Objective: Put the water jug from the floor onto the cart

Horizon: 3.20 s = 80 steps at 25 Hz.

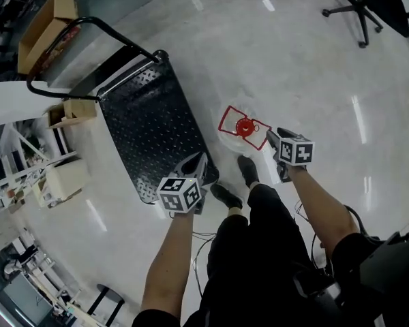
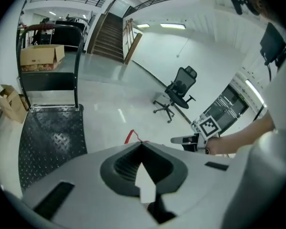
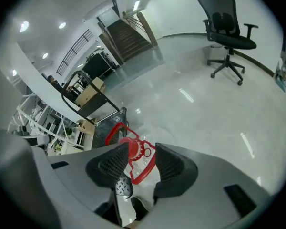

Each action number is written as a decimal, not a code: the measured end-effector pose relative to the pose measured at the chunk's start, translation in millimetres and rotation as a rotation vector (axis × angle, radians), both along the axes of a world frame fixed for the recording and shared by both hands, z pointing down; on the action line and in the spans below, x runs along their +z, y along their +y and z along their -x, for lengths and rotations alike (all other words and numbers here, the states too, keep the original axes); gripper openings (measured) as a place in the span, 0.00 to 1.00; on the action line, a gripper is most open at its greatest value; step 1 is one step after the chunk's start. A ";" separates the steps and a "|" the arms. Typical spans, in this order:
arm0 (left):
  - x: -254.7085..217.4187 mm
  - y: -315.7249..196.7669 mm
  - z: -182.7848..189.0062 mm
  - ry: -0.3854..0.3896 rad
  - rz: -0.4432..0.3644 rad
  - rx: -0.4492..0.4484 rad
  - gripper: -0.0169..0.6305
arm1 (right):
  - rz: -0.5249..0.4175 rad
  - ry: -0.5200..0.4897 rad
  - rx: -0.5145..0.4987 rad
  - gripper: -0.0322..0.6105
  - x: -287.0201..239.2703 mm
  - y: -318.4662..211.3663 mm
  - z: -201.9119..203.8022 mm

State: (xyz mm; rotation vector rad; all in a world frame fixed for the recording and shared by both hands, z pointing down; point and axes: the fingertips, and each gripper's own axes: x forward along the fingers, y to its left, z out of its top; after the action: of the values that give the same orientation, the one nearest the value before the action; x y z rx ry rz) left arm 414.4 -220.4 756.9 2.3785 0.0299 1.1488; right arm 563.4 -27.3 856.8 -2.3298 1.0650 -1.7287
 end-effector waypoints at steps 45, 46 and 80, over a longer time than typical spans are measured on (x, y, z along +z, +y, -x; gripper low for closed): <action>-47.9 -61.6 124.2 0.080 0.060 -0.502 0.02 | -0.104 -0.231 0.082 0.18 -12.5 -75.3 27.8; -58.3 -66.7 132.9 0.093 0.040 -0.516 0.02 | -0.115 -0.227 0.071 0.18 -26.0 -79.4 29.1; -220.0 -136.6 475.1 0.366 -0.305 -1.067 0.02 | -0.356 -0.289 -0.659 0.18 -229.1 -411.6 377.5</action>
State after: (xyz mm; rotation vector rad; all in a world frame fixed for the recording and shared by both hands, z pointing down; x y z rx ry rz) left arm -60.7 -357.0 536.9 2.2441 -1.1949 0.2067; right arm 185.8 -438.9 627.7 -1.5483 2.0194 -1.7624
